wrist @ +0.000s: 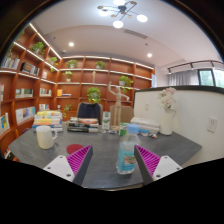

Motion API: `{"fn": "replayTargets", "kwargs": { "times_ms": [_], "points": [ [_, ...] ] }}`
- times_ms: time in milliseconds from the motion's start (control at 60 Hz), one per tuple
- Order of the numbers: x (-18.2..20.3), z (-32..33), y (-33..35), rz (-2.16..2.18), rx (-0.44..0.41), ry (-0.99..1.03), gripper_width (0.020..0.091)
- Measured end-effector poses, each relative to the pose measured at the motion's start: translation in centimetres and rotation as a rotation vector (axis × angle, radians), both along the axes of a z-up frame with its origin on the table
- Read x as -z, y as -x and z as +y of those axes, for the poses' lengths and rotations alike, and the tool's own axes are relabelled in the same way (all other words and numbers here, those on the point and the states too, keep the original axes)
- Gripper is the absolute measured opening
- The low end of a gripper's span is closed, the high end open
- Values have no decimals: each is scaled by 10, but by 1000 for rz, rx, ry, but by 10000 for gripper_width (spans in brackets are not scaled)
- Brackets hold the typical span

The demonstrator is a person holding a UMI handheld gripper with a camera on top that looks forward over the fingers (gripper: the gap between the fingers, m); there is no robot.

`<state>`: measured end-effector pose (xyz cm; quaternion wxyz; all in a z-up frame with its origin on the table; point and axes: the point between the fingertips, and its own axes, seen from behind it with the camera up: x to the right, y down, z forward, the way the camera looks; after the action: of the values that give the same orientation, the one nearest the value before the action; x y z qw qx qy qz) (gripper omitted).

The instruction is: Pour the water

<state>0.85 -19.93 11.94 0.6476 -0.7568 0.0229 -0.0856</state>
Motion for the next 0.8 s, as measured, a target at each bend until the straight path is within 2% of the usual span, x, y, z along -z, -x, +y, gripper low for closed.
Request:
{"fn": "replayTargets", "kwargs": {
  "times_ms": [67,117,250,400,433,467,517,550,583,633,683,700,717,733,767,783,800],
  "points": [
    [9,2,-35,-9,60,-4,863],
    [16,10,-49,-1,72,4,859],
    [42,42,-60,57,18,44,853],
    [46,73,-65,43,-15,20,843],
    [44,77,-67,26,-15,13,815],
    [44,81,-67,11,-18,7,756],
    [42,86,-66,-3,-23,-4,619],
    [41,89,-66,-8,-24,-12,490],
    [40,90,-65,0,-26,-20,488],
    [40,90,-63,6,-35,-27,447],
    [39,92,-65,9,-31,-37,401],
    [40,92,-65,6,-30,-38,357],
    [40,93,-65,4,-29,-42,354],
    [40,93,-65,0,-28,-43,319],
    [39,92,-63,-5,-30,-39,319],
    [39,92,-63,-8,-30,-35,278],
    [39,92,-63,-6,-28,-33,276]
  ]
}}
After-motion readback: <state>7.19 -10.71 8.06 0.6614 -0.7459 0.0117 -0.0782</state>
